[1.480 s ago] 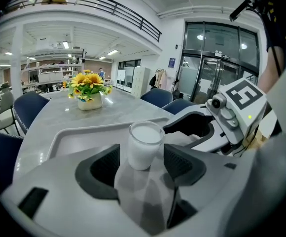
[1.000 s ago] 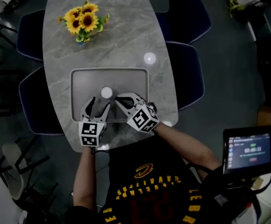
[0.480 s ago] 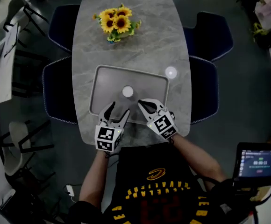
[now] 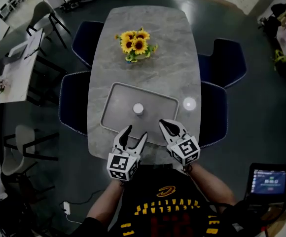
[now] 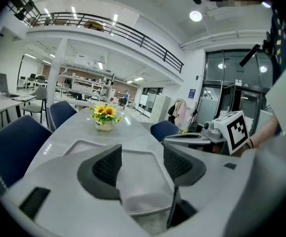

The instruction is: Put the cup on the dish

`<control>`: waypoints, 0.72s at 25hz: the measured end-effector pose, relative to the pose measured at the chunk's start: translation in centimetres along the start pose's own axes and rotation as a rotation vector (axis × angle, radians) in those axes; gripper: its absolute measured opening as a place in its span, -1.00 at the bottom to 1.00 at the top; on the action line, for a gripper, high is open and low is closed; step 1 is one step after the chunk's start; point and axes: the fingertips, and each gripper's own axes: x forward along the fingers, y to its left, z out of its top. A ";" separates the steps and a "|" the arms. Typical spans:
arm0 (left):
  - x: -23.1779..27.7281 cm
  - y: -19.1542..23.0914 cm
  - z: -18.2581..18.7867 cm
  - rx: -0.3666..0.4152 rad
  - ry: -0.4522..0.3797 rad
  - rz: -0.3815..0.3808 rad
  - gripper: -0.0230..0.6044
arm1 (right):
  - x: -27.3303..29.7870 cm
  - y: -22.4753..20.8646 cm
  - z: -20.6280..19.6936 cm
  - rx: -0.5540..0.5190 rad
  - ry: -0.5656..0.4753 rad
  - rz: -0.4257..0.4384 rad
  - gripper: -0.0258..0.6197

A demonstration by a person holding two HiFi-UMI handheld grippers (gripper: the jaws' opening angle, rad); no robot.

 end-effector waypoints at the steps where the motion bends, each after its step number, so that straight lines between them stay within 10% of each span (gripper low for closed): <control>1: -0.3 -1.0 0.3 -0.013 -0.012 -0.012 -0.08 | -0.8 0.1 0.5 0.004 -0.017 0.003 -0.90; 18: -4.8 -13.4 2.6 -0.035 -0.145 -0.052 -0.08 | -12.8 3.6 5.0 -0.087 -0.191 0.107 -0.90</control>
